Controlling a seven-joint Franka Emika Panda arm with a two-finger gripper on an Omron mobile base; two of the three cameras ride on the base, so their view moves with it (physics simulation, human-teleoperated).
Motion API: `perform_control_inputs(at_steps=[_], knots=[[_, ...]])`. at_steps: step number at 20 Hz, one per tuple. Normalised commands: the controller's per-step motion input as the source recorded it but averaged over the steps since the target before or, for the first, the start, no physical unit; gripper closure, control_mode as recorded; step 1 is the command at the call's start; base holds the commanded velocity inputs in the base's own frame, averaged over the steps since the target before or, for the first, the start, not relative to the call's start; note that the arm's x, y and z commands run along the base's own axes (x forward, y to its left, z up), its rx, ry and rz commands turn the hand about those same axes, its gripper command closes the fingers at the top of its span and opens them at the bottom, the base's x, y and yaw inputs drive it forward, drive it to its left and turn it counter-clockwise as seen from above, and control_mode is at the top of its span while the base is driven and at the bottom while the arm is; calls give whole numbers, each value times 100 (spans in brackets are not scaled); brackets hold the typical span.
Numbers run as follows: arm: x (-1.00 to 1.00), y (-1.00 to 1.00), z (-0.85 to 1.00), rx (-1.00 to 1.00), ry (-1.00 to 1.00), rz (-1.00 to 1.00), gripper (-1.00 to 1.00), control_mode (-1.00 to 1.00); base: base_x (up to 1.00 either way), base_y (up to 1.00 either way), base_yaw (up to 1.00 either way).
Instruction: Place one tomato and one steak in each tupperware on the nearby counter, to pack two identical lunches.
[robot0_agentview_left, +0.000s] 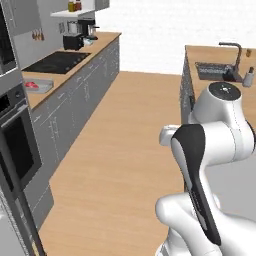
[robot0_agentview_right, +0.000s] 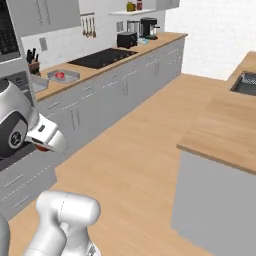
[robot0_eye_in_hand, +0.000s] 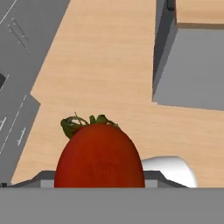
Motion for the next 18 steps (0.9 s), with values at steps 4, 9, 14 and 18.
perform_control_inputs(at_steps=[4, 9, 14, 18], knots=[[0, 0, 0, 0, 0, 0, 100, 100, 100, -7, 56], [0, 0, 0, 0, 0, 0, 100, 100, 100, -23, 55], [0, 0, 0, 0, 0, 0, 100, 100, 100, -29, 50], [0, 0, 0, 0, 0, 0, 100, 100, 100, -30, 45]])
